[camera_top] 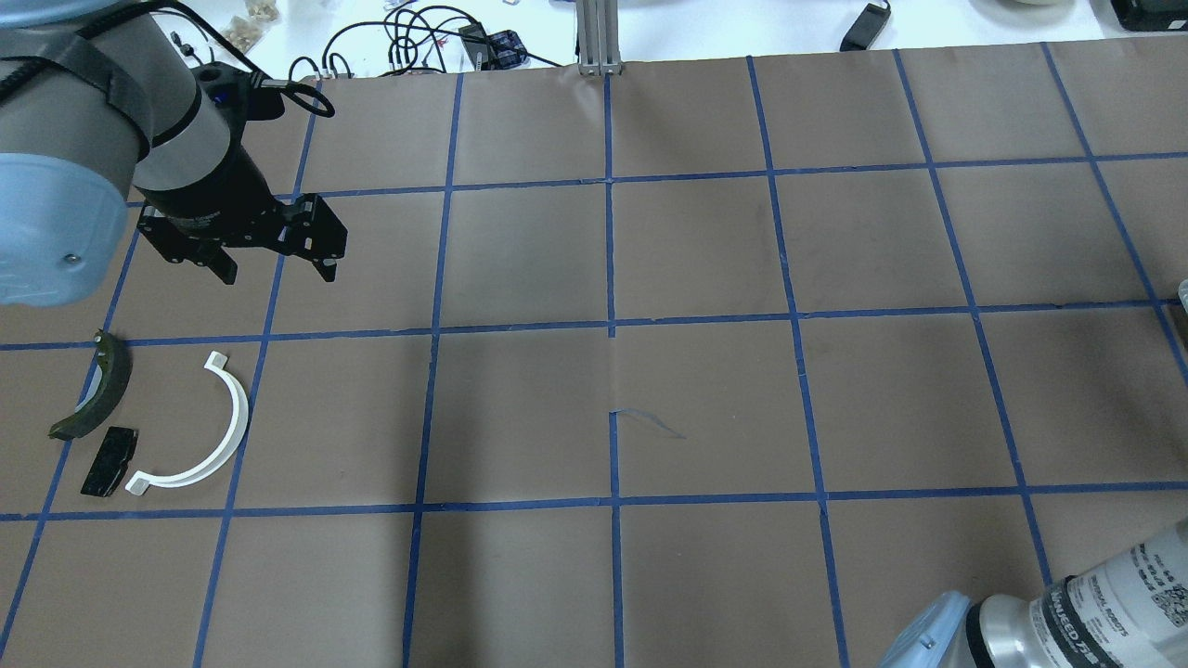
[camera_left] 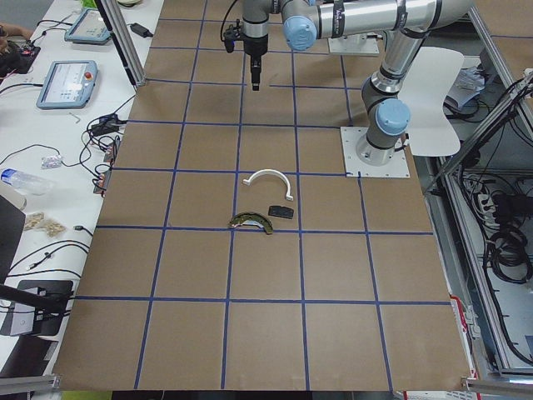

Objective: Place bearing gear from tray to pile

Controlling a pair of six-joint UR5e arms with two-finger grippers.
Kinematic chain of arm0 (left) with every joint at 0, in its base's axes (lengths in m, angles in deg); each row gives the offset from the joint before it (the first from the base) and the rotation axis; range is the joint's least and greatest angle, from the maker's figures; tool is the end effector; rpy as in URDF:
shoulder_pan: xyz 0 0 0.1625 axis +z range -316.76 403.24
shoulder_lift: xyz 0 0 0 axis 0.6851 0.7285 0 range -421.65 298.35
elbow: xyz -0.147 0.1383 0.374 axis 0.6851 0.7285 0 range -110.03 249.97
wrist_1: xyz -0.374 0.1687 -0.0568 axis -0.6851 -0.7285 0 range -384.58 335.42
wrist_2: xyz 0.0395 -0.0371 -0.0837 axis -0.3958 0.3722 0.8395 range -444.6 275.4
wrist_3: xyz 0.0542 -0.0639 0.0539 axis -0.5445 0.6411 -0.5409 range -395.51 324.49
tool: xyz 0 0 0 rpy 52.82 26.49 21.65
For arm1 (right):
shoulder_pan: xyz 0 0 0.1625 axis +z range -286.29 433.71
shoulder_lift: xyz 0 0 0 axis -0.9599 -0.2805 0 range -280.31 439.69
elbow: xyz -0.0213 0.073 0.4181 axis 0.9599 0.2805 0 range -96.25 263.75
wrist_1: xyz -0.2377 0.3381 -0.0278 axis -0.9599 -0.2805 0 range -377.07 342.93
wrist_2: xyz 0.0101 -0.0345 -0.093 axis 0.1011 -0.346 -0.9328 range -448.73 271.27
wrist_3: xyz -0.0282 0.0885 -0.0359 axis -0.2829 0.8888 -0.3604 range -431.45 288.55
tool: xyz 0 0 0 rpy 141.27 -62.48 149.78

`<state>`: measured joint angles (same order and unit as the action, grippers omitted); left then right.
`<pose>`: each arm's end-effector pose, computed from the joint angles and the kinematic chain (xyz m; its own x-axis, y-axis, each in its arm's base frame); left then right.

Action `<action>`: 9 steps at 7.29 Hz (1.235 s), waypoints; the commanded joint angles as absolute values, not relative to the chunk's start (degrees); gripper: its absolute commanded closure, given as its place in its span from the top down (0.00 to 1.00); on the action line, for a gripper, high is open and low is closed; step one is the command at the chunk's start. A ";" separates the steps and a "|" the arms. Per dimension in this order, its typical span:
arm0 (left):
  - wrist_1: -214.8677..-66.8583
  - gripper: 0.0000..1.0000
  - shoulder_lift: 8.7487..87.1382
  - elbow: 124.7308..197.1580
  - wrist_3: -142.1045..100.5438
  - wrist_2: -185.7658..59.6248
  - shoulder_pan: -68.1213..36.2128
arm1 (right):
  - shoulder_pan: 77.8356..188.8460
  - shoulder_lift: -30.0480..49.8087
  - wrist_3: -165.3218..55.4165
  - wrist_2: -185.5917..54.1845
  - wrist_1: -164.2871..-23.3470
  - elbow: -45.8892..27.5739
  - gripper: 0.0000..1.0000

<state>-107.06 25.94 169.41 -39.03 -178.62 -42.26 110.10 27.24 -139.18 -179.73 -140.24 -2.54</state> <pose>-0.0888 -0.4803 0.4407 -0.9974 -0.0175 -0.0704 -0.0172 0.9998 -0.0045 -0.4720 -0.5112 0.1803 -0.9698 -0.2440 -0.0041 -0.2440 0.9696 0.0206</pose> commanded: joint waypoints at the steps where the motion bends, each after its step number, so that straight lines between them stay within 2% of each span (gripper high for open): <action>1: -107.03 1.00 25.98 169.47 -38.94 -178.65 -42.28 | 110.10 27.30 -139.48 -179.87 -140.29 -2.65 0.76; 2: -107.03 1.00 25.89 169.47 -39.03 -178.65 -42.28 | 110.10 27.13 -139.31 -179.87 -140.21 -2.56 0.70; 3: -107.11 1.00 25.89 169.47 -39.03 -178.65 -42.28 | 110.10 27.13 -139.31 -180.39 -140.21 -2.65 0.53; 6: -107.03 1.00 25.89 169.47 -39.03 -178.65 -42.28 | 110.10 26.95 -139.31 -181.36 -139.68 -2.65 0.11; 9: -107.03 1.00 25.89 169.47 -39.03 -178.73 -42.28 | 110.62 24.17 -138.60 -183.29 -137.58 -1.86 0.07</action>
<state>-107.06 25.89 169.47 -39.03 -178.72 -42.28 110.21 26.12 -138.90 -182.41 -138.80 -2.24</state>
